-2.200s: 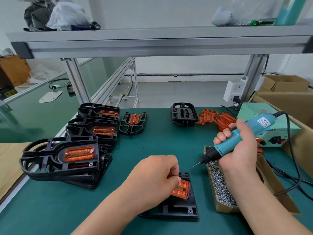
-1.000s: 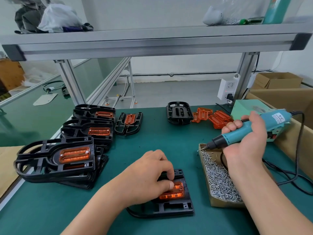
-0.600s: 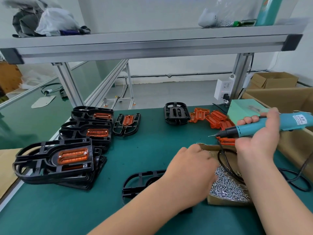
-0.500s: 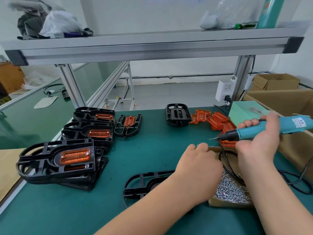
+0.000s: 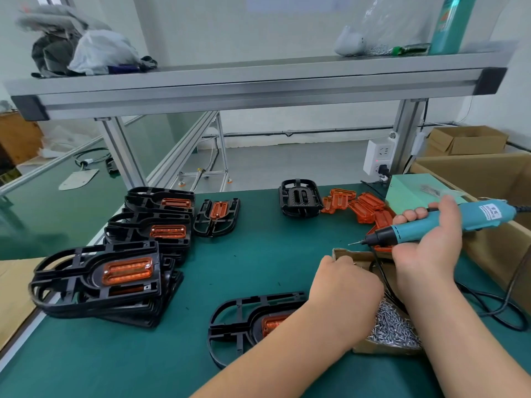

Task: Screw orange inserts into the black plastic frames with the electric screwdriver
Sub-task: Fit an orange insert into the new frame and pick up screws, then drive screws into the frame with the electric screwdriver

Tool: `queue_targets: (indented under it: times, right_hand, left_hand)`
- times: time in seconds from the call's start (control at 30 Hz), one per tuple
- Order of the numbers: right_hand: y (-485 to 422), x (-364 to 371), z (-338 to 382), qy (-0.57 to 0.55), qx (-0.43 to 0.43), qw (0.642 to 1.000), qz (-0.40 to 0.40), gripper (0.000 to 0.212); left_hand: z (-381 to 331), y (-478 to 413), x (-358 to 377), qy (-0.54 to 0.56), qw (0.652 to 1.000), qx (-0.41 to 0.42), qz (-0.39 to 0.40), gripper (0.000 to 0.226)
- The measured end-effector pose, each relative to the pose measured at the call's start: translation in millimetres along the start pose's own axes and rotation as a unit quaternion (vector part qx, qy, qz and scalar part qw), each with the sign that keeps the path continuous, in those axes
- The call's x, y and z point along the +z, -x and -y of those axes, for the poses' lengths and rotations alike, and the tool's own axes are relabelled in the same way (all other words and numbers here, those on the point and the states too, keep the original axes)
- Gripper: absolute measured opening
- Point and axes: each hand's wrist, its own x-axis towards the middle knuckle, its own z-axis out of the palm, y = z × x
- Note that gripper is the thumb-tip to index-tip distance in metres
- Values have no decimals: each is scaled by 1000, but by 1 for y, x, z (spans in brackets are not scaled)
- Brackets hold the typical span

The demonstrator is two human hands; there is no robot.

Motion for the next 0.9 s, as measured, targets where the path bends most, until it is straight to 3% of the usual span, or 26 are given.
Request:
queue_targets:
  times: [0.07, 0.4, 0.57, 0.67, 0.73, 0.8, 0.9]
  right_hand:
    - [0, 1, 1, 2, 1, 1000, -1, 26]
    - [0, -1, 0, 6, 6, 1000, -3, 24]
    - [0, -1, -2, 8, 5, 1000, 1, 24]
    - [1, -2, -2, 8, 6, 1000, -1, 24]
    - [1, 0, -2, 8, 12, 1000, -6, 24]
    - [1, 2, -2, 4, 15, 1000, -10, 23]
    - [1, 1, -3, 2, 14, 1000, -2, 21]
  left_hand:
    - [1, 2, 2, 19, 1000, -8, -5, 6]
    - [10, 13, 5, 112, 991, -40, -58, 19]
    - [17, 18, 8, 311, 945, -57, -84, 16]
    - [19, 21, 8, 363, 926, -86, -66, 14]
    - [23, 23, 6, 441, 889, -110, -52, 14]
    - [32, 26, 4, 544, 828, -125, -50, 15]
    - [47, 35, -4, 715, 684, -141, -34, 16]
